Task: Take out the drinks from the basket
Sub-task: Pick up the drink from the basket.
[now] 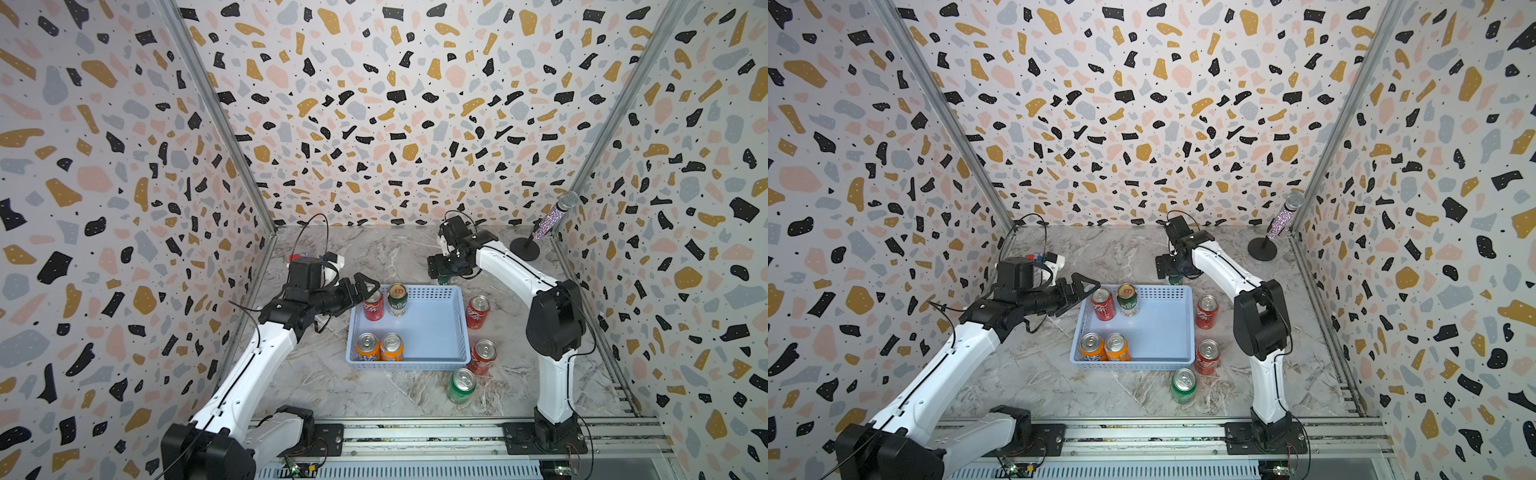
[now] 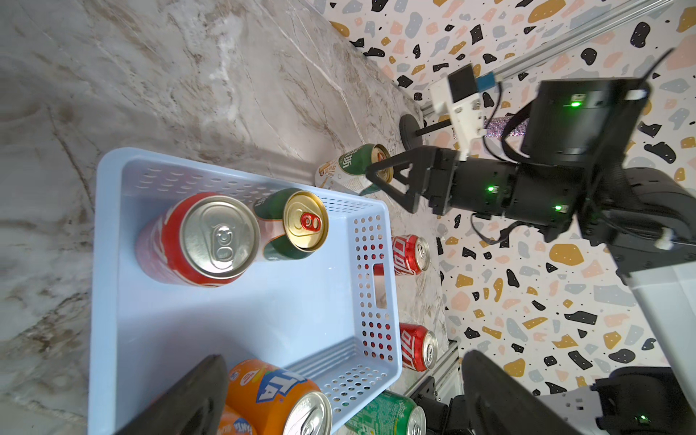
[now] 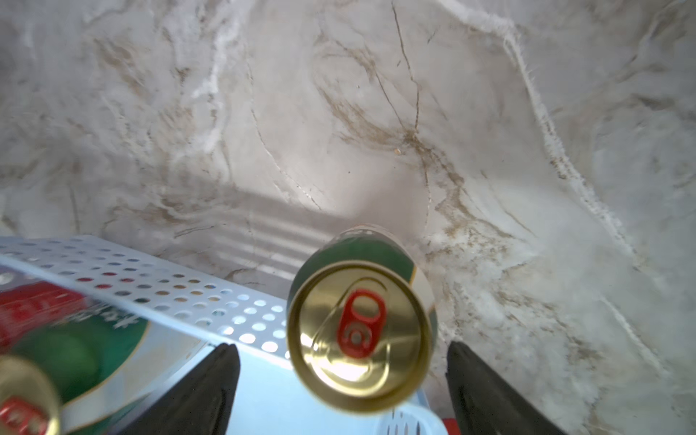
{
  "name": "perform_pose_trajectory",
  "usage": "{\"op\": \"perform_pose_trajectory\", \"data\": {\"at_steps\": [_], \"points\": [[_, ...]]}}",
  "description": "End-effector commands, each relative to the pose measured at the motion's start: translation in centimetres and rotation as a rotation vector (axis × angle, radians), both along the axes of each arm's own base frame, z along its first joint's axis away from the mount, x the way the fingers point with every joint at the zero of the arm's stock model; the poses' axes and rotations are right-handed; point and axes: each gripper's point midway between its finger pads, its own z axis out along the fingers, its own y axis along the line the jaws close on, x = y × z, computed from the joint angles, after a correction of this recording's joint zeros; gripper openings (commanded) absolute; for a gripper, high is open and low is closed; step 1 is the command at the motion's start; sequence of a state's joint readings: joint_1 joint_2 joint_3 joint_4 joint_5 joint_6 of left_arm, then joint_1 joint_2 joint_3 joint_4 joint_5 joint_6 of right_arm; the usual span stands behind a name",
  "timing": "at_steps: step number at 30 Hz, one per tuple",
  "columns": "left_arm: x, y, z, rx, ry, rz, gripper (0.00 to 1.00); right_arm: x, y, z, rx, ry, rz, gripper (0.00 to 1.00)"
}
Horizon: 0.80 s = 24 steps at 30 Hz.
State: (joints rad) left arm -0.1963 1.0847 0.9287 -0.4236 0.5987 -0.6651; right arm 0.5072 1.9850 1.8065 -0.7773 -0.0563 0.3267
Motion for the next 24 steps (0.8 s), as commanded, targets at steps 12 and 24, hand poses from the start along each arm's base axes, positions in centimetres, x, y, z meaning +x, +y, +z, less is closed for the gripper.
{"op": "perform_pose_trajectory", "data": {"at_steps": [12,24], "points": [[-3.2,2.4,-2.5,0.135,-0.015,0.021,1.00,-9.1,-3.2,7.2,0.128,-0.186,0.127,0.90],[-5.3,4.4,-3.4,0.272,-0.099,0.030,1.00,-16.8,-4.6,4.4,0.225,-0.070,0.193,0.90]]}}
